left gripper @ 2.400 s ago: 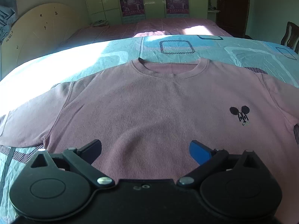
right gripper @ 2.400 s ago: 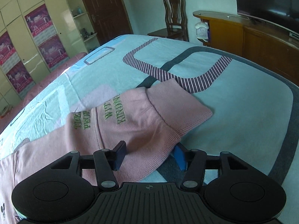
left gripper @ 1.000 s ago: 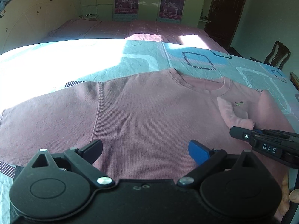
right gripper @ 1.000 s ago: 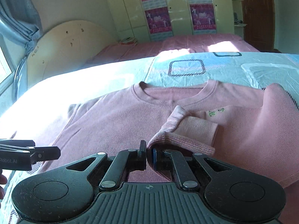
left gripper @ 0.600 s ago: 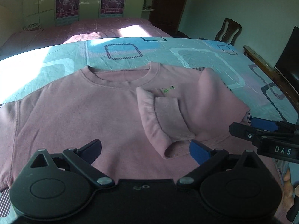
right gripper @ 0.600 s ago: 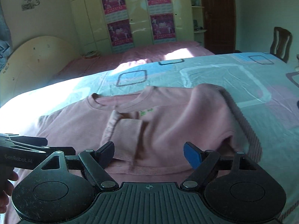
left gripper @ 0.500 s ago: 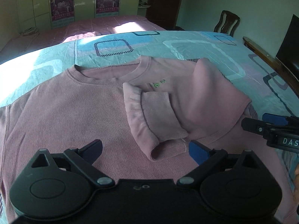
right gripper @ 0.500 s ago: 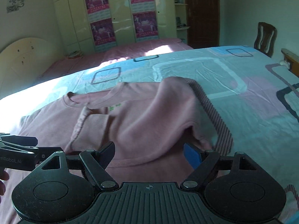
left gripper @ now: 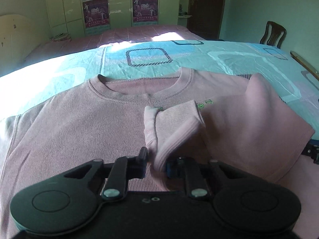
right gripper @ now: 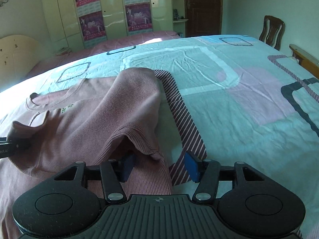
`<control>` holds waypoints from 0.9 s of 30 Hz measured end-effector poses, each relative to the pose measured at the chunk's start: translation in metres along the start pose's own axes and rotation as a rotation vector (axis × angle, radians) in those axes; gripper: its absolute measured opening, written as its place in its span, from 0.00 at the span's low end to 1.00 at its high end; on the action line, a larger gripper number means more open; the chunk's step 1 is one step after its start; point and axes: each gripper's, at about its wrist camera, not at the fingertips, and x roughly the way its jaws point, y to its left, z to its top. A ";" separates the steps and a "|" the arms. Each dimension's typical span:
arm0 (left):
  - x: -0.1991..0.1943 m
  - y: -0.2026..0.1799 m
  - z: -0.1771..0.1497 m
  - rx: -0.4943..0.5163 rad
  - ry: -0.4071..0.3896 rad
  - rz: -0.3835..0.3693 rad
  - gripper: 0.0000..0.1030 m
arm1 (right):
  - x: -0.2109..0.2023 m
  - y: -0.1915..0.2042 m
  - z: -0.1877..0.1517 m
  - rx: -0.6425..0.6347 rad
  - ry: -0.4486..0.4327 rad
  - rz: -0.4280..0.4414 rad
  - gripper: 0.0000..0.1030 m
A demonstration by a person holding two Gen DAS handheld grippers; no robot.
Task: Fold small clothes
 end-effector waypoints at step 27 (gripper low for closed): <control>-0.011 0.098 -0.020 -0.351 -0.062 0.064 0.57 | -0.024 -0.012 0.019 0.000 0.001 0.094 0.45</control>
